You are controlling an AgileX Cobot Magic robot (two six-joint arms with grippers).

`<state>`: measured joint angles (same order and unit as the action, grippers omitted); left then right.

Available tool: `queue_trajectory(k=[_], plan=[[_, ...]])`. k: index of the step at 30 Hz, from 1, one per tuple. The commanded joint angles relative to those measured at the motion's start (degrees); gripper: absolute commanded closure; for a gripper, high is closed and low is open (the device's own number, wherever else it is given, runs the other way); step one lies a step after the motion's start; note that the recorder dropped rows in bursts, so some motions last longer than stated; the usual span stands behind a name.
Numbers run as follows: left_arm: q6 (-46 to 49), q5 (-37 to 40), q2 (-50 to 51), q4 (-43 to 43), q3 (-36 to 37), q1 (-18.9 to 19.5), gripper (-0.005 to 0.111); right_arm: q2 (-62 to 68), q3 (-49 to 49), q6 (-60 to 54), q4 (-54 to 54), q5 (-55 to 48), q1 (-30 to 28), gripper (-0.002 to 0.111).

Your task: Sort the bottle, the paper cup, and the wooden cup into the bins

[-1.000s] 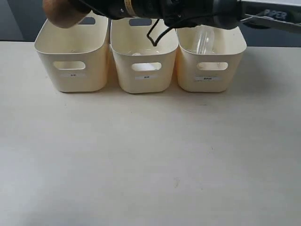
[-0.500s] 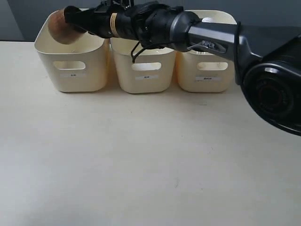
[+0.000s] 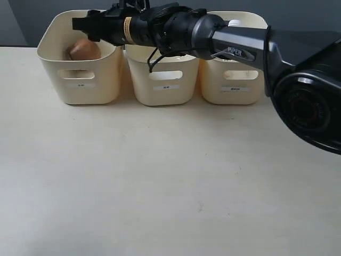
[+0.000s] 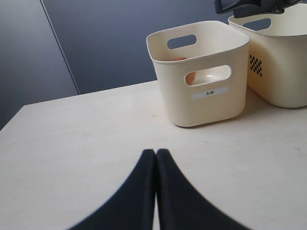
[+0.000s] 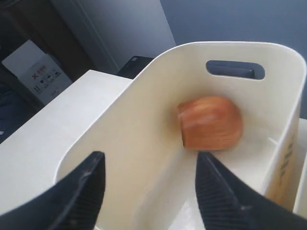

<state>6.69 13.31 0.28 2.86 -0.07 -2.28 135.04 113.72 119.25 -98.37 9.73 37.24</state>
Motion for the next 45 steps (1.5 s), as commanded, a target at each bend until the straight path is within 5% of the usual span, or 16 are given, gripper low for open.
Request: queue_trajectory(k=[1, 9, 22, 25, 45], plan=[[-0.11, -0.05, -0.28, -0.15, 0.07, -0.18, 0.107, -0.78, 0.27, 0.85, -0.31, 4.16, 0.05, 0.056], [-0.11, -0.05, -0.28, -0.15, 0.07, -0.18, 0.107, -4.67, 0.27, 0.73, -1.58, 16.62, -0.26, 0.059], [-0.11, -0.05, -0.28, -0.15, 0.07, -0.18, 0.107, -10.83, 0.27, 1.29, -1.58, 49.21, -10.43, 0.109], [-0.11, -0.05, -0.28, -0.15, 0.07, -0.18, 0.107, -10.86, 0.27, 1.29, -1.58, 60.23, -13.89, 0.109], [-0.11, -0.05, -0.28, -0.15, 0.07, -0.18, 0.107, -27.81, -28.24, -6.47, -1.58, 60.23, -33.68, 0.109]])
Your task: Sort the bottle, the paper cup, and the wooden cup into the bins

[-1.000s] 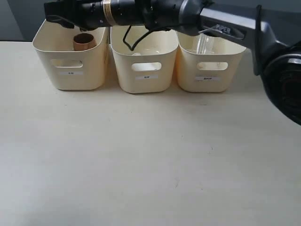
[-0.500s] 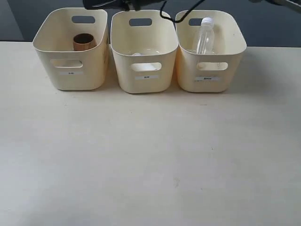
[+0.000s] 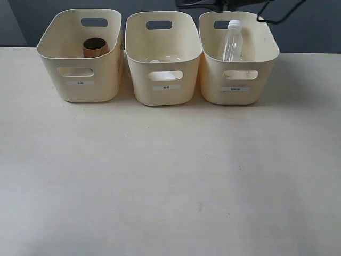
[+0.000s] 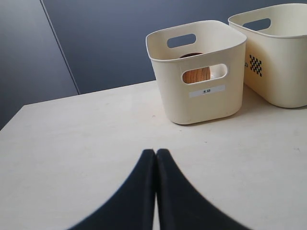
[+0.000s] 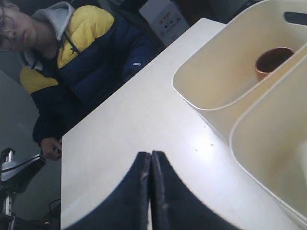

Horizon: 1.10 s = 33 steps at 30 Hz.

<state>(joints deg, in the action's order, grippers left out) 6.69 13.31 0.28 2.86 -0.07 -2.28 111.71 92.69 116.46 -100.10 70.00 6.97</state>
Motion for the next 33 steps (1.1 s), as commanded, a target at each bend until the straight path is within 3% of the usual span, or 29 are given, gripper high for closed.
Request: queue_trajectory(k=[1, 12, 20, 33], plan=[[-0.11, -0.05, -0.28, -0.15, 0.07, -0.18, 0.107, -5.89, -9.22, -5.65, 0.15, -0.04, -4.13, 0.109], [-0.11, -0.05, -0.28, -0.15, 0.07, -0.18, 0.107, -21.41, -34.54, -19.46, 0.15, -0.04, -12.70, 0.109], [-0.11, -0.05, -0.28, -0.15, 0.07, -0.18, 0.107, -34.23, -52.49, -30.63, 3.45, -0.04, -12.95, 0.109], [-0.11, -0.05, -0.28, -0.15, 0.07, -0.18, 0.107, -56.79, -69.20, -30.86, 1.49, -5.82, -12.95, 0.109]])
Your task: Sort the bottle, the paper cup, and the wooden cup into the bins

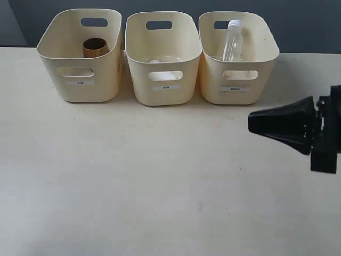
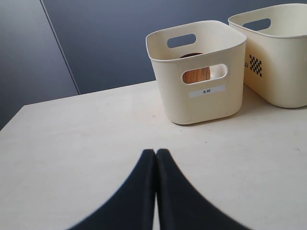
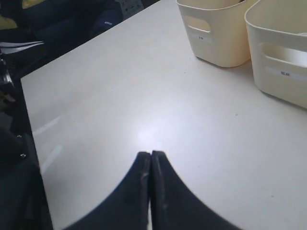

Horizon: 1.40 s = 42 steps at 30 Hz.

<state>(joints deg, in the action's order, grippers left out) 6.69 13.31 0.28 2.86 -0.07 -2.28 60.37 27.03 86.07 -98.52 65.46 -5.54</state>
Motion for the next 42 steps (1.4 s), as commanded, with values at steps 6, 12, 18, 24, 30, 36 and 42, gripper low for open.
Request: queue_trajectory(k=[6, 12, 18, 24, 30, 36, 42], plan=[[-0.11, -0.05, -0.28, -0.15, 0.07, -0.18, 0.107, -14.70, -9.69, 0.31, -0.59, -5.90, -0.44, 0.109], [-0.11, -0.05, -0.28, -0.15, 0.07, -0.18, 0.107, -21.25, -16.12, 1.10, -0.63, -13.86, -0.44, 0.109], [-0.11, -0.05, -0.28, -0.15, 0.07, -0.18, 0.107, -24.25, -19.61, 0.89, 3.43, -15.59, -0.44, 0.109], [-0.11, -0.05, -0.28, -0.15, 0.07, -0.18, 0.107, -27.15, -23.96, -0.80, 5.66, -15.23, -0.44, 0.109], [-0.11, -0.05, -0.28, -0.15, 0.07, -0.18, 0.107, -31.46, -27.03, -6.55, 10.89, -18.08, -0.44, 0.109], [-0.11, -0.05, -0.28, -0.15, 0.07, -0.18, 0.107, -40.51, -27.03, -4.72, 12.08, -31.57, -0.44, 0.109], [-0.11, -0.05, -0.28, -0.15, 0.07, -0.18, 0.107, -51.94, -27.03, 7.18, 4.89, -39.19, -0.44, 0.109]])
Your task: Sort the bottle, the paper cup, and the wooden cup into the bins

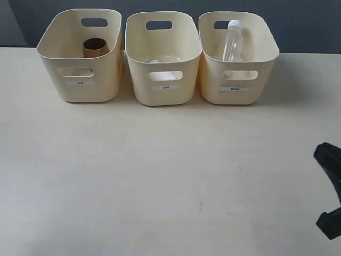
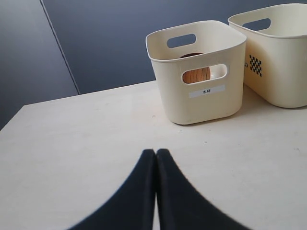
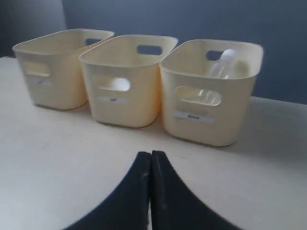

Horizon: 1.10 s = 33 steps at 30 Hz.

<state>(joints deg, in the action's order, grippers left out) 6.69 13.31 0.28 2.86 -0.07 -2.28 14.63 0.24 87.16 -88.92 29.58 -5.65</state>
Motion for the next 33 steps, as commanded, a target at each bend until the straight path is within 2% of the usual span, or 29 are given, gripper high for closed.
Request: queue_trajectory(k=[1, 4, 7, 14, 17, 26, 33], plan=[[-0.11, -0.05, -0.28, -0.15, 0.07, -0.18, 0.107, -8.07, -0.24, 7.76, -6.99, -3.31, -0.33, 0.109], [-0.11, -0.05, -0.28, -0.15, 0.07, -0.18, 0.107, -13.52, -0.24, 13.76, -11.03, -3.42, -0.33, 0.109], [-0.11, -0.05, -0.28, -0.15, 0.07, -0.18, 0.107, -14.63, -0.24, 14.02, -11.03, -4.01, -0.33, 0.109], [-0.11, -0.05, -0.28, -0.15, 0.07, -0.18, 0.107, -14.63, -0.24, 14.02, -11.03, -15.70, -0.33, 0.109], [-0.11, -0.05, -0.28, -0.15, 0.07, -0.18, 0.107, -14.63, -0.24, 14.02, -11.03, -17.60, -0.33, 0.109], [-0.11, -0.05, -0.28, -0.15, 0.07, -0.18, 0.107, -14.63, -0.24, 14.02, -11.03, -3.46, -0.33, 0.109], [-0.11, -0.05, -0.28, -0.15, 0.07, -0.18, 0.107, -14.63, -0.24, 14.02, -11.03, -3.06, -0.33, 0.109]])
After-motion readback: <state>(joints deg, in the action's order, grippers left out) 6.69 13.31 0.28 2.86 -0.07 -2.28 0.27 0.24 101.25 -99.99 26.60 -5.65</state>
